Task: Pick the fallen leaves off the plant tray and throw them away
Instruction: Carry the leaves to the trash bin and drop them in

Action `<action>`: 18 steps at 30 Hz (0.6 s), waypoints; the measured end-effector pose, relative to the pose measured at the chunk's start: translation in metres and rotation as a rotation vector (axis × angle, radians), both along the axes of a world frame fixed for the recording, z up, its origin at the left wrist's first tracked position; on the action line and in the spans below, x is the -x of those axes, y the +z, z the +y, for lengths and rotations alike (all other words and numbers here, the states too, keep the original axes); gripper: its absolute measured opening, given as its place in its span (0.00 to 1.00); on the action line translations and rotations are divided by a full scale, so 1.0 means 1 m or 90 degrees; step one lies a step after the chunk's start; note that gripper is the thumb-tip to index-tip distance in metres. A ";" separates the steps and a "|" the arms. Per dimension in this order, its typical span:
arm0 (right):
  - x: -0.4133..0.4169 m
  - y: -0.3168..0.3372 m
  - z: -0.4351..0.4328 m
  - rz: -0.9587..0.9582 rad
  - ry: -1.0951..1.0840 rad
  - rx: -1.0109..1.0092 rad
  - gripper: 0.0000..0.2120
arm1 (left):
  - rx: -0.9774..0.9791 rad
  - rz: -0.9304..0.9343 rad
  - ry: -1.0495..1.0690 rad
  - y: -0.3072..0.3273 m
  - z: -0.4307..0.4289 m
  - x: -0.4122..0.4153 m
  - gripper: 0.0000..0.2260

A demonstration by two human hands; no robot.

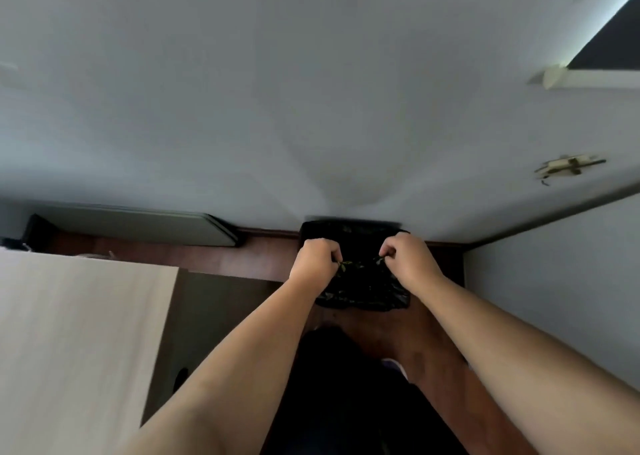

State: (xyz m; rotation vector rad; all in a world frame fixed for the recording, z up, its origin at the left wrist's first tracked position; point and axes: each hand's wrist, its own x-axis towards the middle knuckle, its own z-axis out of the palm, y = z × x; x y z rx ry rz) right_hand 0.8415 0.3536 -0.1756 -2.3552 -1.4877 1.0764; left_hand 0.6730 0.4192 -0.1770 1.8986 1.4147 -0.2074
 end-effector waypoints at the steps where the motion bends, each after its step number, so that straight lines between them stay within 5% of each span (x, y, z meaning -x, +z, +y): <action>1: -0.001 -0.005 0.001 0.007 -0.011 -0.001 0.07 | 0.002 0.000 -0.004 -0.005 0.003 -0.001 0.09; 6: -0.009 -0.014 -0.001 0.043 -0.055 0.036 0.15 | 0.009 -0.028 -0.027 -0.014 0.013 -0.004 0.09; 18: -0.010 0.066 0.013 0.027 0.021 -0.053 0.08 | -0.056 -0.035 0.034 0.076 0.007 0.012 0.11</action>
